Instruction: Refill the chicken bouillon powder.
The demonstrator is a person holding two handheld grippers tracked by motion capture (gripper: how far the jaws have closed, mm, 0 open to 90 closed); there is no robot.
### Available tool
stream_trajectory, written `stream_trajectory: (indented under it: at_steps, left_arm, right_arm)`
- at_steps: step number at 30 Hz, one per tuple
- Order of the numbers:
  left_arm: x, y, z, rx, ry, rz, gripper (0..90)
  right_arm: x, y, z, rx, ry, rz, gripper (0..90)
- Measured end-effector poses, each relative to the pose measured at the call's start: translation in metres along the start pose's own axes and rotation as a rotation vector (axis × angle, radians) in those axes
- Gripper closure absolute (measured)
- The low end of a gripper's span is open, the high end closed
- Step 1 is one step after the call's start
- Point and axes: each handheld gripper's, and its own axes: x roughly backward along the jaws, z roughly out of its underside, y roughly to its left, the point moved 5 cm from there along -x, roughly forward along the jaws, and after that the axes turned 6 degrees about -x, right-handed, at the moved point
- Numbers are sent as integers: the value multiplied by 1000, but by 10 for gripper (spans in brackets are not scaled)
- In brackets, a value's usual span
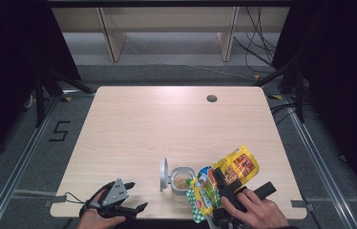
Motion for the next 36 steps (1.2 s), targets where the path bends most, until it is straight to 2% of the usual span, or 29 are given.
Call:
stream_trajectory:
  at_steps: [2,4,5,6,7,11,12,13,14,15,16,17,18,19,21,23,24,26,27,30,32,34,36]
  left_arm:
    - [0,0,0,-4,0,4,199]
    - [-1,-1,-1,18,-21,2,199]
    - [-1,-1,-1,17,-19,2,199]
    - [-1,-1,-1,13,-18,2,199]
    - [0,1,0,-8,1,2,199]
    - [0,1,0,-6,1,3,199]
    - [-1,-1,-1,17,-19,2,199]
    - [-1,-1,-1,17,-19,2,199]
    - [-1,0,-1,9,-17,0,199]
    - [0,1,-1,-20,-7,3,199]
    - [-1,0,0,-1,-9,-2,199]
    - [-1,0,0,-1,-9,-2,199]
    - [0,0,0,-1,-2,-4,199]
    - [-2,-2,0,14,-13,7,199]
    - [-1,-1,0,9,-10,8,199]
    - [-2,-2,-1,23,-22,0,199]
    - [0,0,0,-5,0,-7,199]
    - [0,0,0,-3,0,-5,199]
    - [-1,-2,-1,18,-15,-2,199]
    - [-1,-2,-1,18,-14,-1,199]
    - [-1,-1,-1,12,-10,-3,199]
    - [0,1,0,-9,4,-8,199]
    - [-1,0,0,-3,-1,-7,199]
  right_arm:
    - [0,0,0,-7,2,14,627]
    - [1,-1,0,6,1,14,627]
    - [1,-1,0,-4,-1,2,627]
    - [1,-2,0,-7,1,11,627]
    - [1,-2,1,-3,2,24,627]
    - [1,-1,2,-3,2,18,627]
    - [1,-1,2,-1,5,15,627]
    - [1,-1,2,-1,5,15,627]
    - [1,-2,2,-4,5,23,627]
    - [1,-2,2,-6,2,27,627]
    - [0,-2,2,-5,1,30,627]
    - [1,-2,2,-6,5,15,627]
    - [1,-2,1,-8,4,23,627]
    - [0,-2,1,-7,1,11,627]
    - [-1,-1,0,5,-5,1,627]
    - [-1,0,0,8,-5,-7,627]
    - [-1,0,1,2,-1,7,627]
    - [0,-1,1,3,4,12,627]
    - [1,-1,1,-4,2,13,628]
    - [0,-1,1,-1,3,2,627]
    - [1,-1,1,-2,6,12,627]
    - [0,-1,2,-4,5,-2,627]
    - [0,-1,2,-3,4,-4,627]
